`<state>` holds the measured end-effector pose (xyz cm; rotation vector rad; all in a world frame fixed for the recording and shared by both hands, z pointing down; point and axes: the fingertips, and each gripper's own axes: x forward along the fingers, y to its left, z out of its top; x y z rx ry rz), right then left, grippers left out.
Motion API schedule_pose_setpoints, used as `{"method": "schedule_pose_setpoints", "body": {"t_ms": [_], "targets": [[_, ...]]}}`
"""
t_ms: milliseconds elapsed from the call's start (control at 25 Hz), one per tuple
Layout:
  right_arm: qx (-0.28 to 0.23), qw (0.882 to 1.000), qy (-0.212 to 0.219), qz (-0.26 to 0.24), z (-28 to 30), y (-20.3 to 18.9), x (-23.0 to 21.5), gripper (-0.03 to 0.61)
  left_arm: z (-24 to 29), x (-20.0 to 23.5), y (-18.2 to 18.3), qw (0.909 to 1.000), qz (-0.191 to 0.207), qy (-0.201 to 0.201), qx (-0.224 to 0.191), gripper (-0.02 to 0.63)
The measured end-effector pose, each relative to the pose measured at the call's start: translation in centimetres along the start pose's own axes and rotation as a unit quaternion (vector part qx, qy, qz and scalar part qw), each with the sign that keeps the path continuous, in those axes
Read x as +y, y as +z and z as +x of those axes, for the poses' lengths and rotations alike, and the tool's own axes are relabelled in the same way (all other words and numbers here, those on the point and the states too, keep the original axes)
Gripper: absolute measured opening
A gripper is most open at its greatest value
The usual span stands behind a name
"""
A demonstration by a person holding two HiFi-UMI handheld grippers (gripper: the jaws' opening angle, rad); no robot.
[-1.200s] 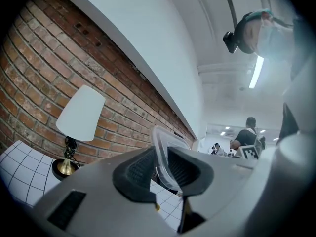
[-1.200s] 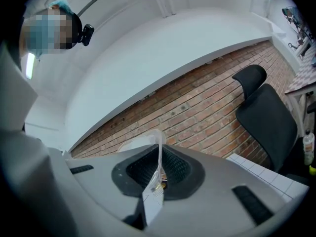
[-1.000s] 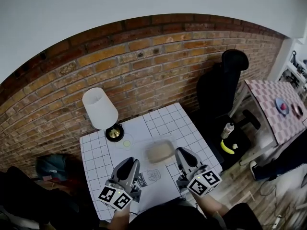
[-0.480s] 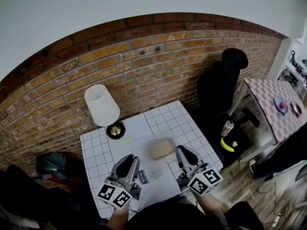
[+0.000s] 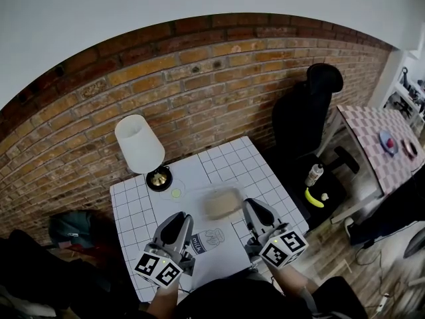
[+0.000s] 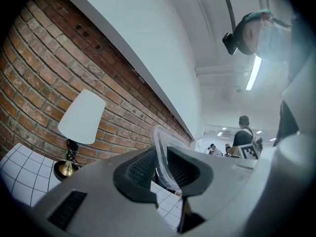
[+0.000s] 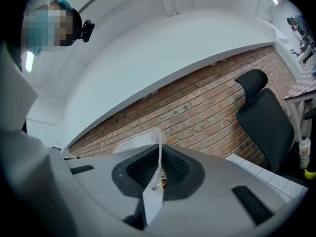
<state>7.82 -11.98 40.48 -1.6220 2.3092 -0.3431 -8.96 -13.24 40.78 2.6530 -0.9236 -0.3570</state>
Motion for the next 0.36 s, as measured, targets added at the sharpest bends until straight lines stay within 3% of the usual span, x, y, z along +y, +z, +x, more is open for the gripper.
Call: {"method": "schedule_pose_setpoints", "body": {"t_ms": [360], "targets": [[0.004, 1.0, 0.003, -0.006, 0.51, 0.02, -0.67, 0.017, 0.68, 0.28, -0.23, 1.0, -0.001, 0.002, -0.002, 0.077]]}}
